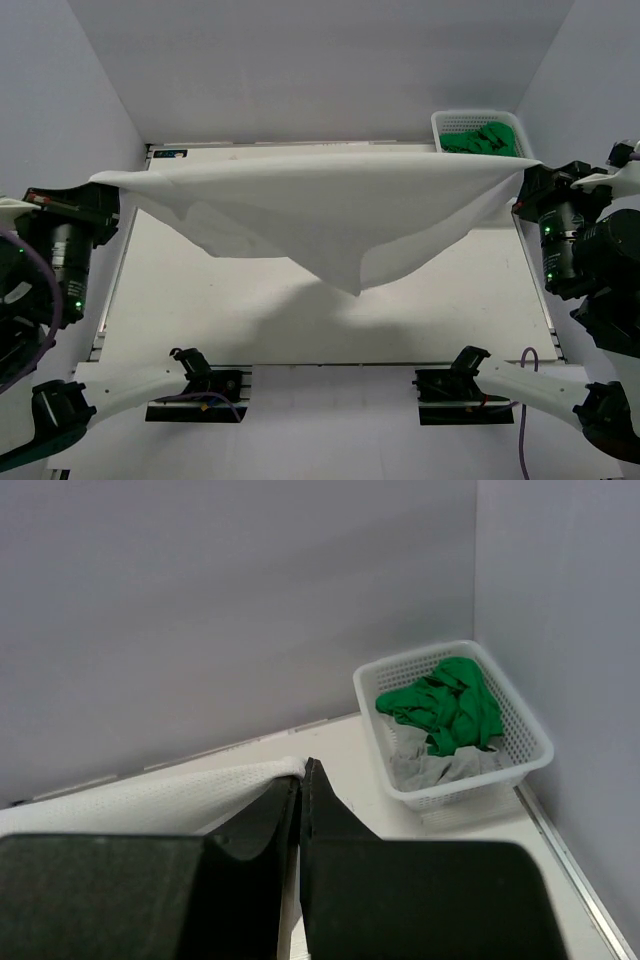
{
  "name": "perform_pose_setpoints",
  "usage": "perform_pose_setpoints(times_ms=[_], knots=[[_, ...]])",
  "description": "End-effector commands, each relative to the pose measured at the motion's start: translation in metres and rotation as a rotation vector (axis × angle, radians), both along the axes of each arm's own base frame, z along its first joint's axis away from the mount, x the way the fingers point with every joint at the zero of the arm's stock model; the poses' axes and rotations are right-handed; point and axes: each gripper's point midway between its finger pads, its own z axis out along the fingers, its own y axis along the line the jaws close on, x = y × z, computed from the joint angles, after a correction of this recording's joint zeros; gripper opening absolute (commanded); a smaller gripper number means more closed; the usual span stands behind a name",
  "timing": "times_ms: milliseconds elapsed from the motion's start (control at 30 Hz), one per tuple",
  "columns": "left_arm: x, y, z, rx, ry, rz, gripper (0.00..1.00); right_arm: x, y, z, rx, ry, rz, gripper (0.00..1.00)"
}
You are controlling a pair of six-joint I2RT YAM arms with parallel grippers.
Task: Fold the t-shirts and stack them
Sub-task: Flatten out the tshirt
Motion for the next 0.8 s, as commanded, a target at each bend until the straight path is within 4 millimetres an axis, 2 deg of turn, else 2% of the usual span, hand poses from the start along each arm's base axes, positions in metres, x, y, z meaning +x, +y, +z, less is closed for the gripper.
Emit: perform_pose_setpoints(times_ms=[0, 167, 333, 400, 467, 500, 567, 600, 700, 733, 767], knots=[[0.006, -0.02, 0.014, 0.049, -0.044, -0.074, 0.0, -0.005, -0.002, 0.02, 0.033, -0.056, 0.03, 0.0], [0.012, -0.04, 0.021, 0.083, -0.046, -0.14, 0.0, -0.008, 0.0, 0.023, 0.049, -0.058, 0.065, 0.0], [0.029, -0.058, 0.009, 0.141, 0.004, -0.118, 0.0, -0.003, 0.011, 0.011, 0.04, -0.03, 0.08, 0.0], [0.046, -0.074, -0.007, 0.203, 0.042, -0.097, 0.0, 0.007, 0.028, -0.002, 0.007, -0.013, 0.11, 0.0], [0.058, -0.077, -0.022, 0.24, 0.086, -0.029, 0.0, 0.023, 0.041, -0.019, -0.037, 0.025, 0.078, 0.0], [0.07, -0.081, -0.038, 0.281, 0.141, 0.035, 0.0, 0.042, 0.048, -0.037, -0.105, 0.086, -0.009, 0.0], [0.084, -0.081, -0.062, 0.341, 0.211, 0.129, 0.0, 0.057, 0.055, -0.058, -0.169, 0.14, -0.073, 0.0], [0.09, -0.089, -0.079, 0.374, 0.246, 0.141, 0.0, 0.071, 0.067, -0.079, -0.226, 0.191, -0.091, 0.0], [0.118, -0.116, -0.122, 0.466, 0.328, 0.123, 0.0, 0.1, 0.09, -0.127, -0.261, 0.269, -0.068, 0.0], [0.128, -0.11, -0.136, 0.476, 0.36, 0.161, 0.0, 0.108, 0.087, -0.136, -0.261, 0.285, -0.087, 0.0], [0.137, -0.113, -0.154, 0.49, 0.394, 0.161, 0.0, 0.119, 0.092, -0.149, -0.24, 0.295, -0.051, 0.0]])
